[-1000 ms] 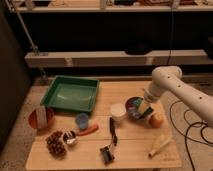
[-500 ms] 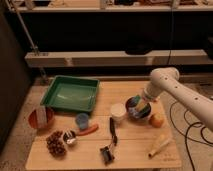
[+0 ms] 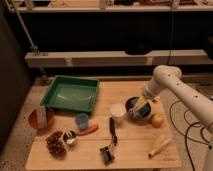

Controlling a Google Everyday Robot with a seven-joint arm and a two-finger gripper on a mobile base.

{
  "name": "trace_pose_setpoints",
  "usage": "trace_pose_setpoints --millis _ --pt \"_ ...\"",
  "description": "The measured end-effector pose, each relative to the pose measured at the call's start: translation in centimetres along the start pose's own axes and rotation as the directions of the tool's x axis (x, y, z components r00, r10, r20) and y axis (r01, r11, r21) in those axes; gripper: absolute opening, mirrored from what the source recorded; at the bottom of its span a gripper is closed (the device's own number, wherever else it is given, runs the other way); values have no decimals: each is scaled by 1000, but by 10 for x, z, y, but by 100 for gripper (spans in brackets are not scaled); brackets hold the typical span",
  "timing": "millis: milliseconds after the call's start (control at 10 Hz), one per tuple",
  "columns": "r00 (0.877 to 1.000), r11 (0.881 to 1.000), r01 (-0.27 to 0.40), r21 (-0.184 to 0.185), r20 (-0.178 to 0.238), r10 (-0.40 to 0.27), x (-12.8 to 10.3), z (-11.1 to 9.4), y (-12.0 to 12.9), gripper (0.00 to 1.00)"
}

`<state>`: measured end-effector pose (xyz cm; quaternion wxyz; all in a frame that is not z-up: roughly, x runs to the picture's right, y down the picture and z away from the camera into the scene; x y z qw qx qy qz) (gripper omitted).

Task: Place sponge in purple bowl

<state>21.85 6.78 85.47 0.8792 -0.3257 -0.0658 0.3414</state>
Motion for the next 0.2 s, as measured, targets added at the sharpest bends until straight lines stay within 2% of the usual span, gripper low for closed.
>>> trace_pose_setpoints --millis 200 --pt "998 999 -2 -49 67 5 -15 -20 -1 80"
